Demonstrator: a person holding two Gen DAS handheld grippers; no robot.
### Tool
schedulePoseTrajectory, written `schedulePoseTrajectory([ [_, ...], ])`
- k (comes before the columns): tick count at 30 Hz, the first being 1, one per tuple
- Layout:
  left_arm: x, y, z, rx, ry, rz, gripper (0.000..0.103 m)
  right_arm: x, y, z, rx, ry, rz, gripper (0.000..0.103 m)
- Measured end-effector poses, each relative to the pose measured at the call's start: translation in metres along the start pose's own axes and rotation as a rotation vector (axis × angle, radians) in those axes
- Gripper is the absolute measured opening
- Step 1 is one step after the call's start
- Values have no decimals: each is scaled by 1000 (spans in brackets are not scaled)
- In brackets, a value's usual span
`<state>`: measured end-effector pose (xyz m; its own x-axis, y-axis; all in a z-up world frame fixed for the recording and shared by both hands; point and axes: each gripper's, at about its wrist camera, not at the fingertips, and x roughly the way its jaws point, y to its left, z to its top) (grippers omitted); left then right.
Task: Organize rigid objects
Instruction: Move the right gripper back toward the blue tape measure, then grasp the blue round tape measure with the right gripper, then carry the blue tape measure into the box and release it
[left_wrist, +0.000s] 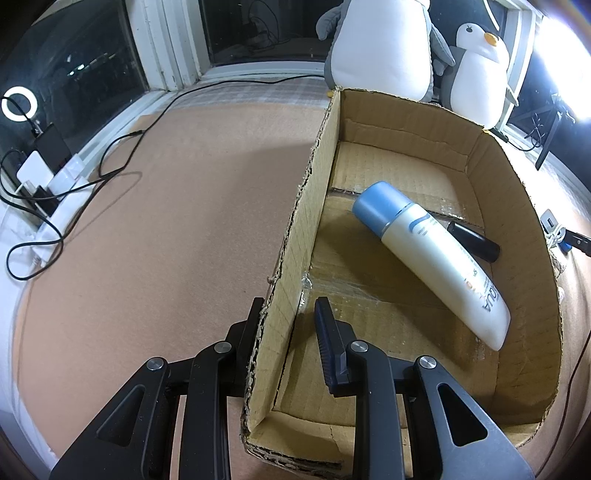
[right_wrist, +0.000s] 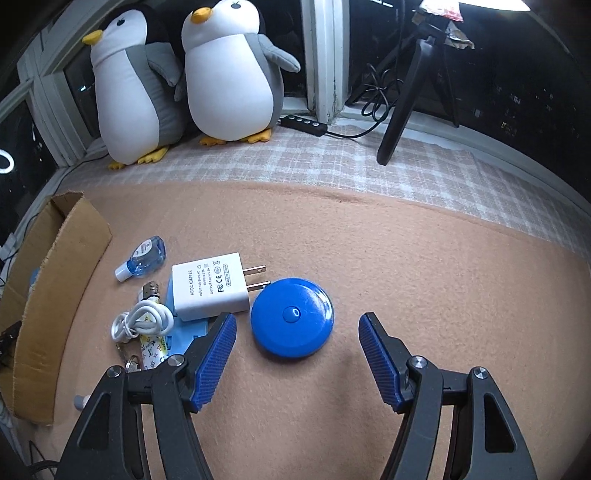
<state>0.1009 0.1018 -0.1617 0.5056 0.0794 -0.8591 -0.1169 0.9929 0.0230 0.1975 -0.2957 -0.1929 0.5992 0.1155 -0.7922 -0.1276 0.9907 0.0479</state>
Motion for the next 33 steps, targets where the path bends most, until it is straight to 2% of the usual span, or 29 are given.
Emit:
schedulePoseTrajectory([
  [7,0,0,0,0,0,0,25,7,5,2,-32,14,-14,64],
  [12,0,0,0,-1,0,0,25,15,10,2,-61,35,-34,54],
  [16,0,0,0,0,0,1,25,16,8,3,-56,36,-33,52],
  [18,0,0,0,-1,0,1,25,16,7,2,-55,38,-29,46],
  [27,0,0,0,-2,0,0,25,13,6,-1,-46,35,-30,46],
  [33,0,0,0,-2,-1,-1,25,-5,4,-2,-36,3,-29,46],
])
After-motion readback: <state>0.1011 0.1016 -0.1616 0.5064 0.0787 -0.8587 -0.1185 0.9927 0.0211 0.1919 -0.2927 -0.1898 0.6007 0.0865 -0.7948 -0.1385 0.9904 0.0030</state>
